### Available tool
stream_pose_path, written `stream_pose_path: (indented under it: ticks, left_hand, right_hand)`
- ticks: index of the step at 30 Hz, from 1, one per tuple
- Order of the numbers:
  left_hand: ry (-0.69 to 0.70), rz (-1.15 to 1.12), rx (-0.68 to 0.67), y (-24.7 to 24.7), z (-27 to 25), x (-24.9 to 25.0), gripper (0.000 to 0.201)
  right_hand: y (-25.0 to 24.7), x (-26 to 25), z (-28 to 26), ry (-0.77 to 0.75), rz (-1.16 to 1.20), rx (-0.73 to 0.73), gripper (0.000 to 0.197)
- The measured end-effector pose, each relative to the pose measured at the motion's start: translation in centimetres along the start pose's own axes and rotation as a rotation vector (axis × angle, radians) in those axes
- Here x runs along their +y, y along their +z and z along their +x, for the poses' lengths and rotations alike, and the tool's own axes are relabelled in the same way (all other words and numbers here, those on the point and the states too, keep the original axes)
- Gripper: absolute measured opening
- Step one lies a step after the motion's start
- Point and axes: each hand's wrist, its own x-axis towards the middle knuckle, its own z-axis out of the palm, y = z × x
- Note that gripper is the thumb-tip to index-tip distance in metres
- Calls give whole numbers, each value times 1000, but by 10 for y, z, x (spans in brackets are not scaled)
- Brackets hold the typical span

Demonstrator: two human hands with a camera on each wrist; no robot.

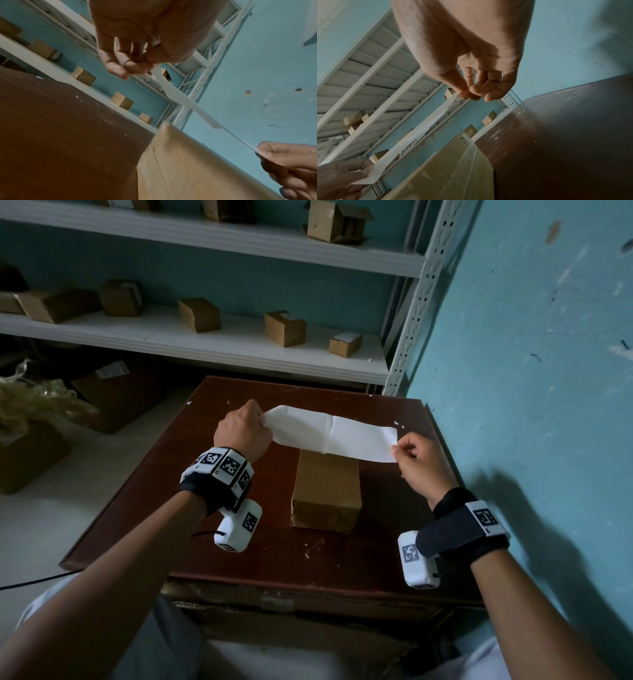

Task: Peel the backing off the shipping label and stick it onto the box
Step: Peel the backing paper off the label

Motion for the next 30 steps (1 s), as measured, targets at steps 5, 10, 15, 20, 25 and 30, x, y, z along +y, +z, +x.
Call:
stream_pose_path:
  ticks: [5, 10, 15, 20, 25, 30]
  left_hand:
    - [11, 0, 5, 0, 0, 1, 17]
    - [12, 5, 14, 0, 0, 0, 18]
    - [-5, -10, 4, 1, 2, -1, 18]
    - [-10, -7, -5, 1, 1, 0, 18]
    - [-24, -3, -10, 1, 2, -1, 19]
    - [-20, -8, -11, 0, 2, -2, 19]
  right_hand:
    - [0, 0, 1, 1, -12, 3, 19]
    - [0, 1, 1, -4, -5, 10, 21]
    - [1, 0, 1, -7, -8, 15, 21]
    - [1, 1, 0, -2, -7, 15, 18]
    - [1, 0, 0, -1, -16, 10, 16]
    - [1, 0, 0, -5, -28, 9, 16]
